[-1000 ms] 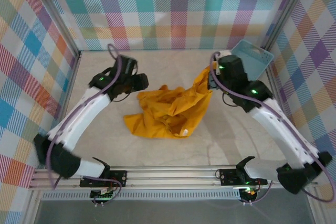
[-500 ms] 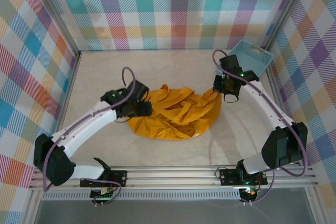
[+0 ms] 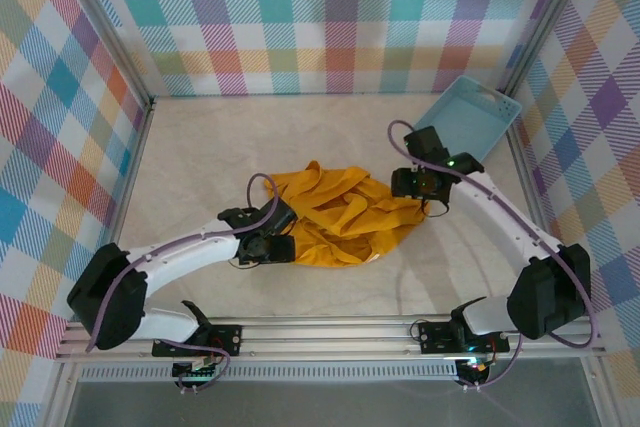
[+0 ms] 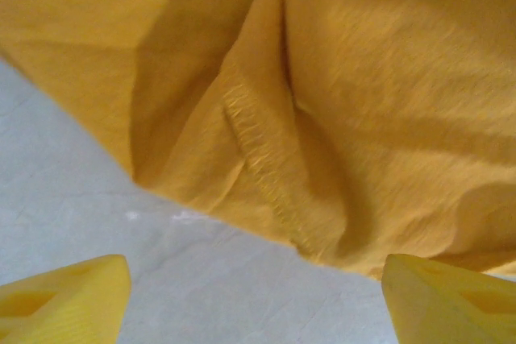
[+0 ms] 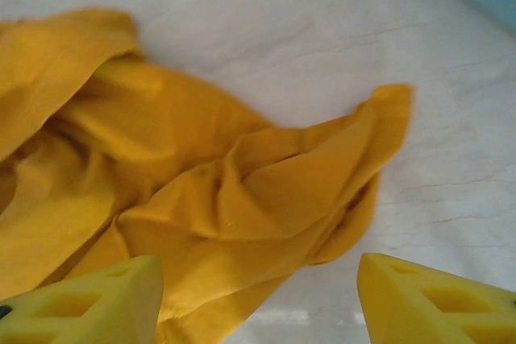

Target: Fold the inside-out t-shirt

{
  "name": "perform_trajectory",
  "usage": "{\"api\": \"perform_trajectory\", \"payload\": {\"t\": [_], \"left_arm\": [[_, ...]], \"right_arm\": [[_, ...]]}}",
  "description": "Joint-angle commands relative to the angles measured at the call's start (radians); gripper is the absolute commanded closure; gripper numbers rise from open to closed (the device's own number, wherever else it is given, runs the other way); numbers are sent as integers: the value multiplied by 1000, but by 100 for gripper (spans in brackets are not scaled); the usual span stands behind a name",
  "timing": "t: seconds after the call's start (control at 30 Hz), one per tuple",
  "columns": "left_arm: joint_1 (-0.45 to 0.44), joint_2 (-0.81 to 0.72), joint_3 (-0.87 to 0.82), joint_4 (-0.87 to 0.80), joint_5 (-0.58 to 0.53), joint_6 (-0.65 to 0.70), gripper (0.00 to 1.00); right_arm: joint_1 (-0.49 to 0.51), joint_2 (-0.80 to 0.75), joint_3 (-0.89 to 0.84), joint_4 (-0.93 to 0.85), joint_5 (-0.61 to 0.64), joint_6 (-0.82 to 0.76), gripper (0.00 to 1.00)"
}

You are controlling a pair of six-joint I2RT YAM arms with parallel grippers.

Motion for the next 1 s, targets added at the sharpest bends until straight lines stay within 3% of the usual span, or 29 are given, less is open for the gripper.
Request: {"api": "perform_trajectory", "payload": {"t": [0.0,0.17,0.37,0.47,0.6,0.7,0.97], "left_arm": [[-8,63,9,69,-6,-21,23],[-9,132,26,77,-18,-20,33],[-8,170,27,81,-33,-8,56],[-9,159,31,69,-55,-6,64],[-9,129,54,19,-96,26,74],[-8,89,74,-33,-149,48,81],[-9,-59,163,-137,-268,72,93]], "right_arm": [[13,24,-75,21,-61,16,34],[4,103,-94,28,30,73,33],[-40,197,-86,90,-52,72,36],[-42,253,-64,92,-62,69,49],[-34,260,-42,69,-42,52,81],[-33,202,-38,44,3,40,97],[-34,-1,9,-67,104,18,100]]}}
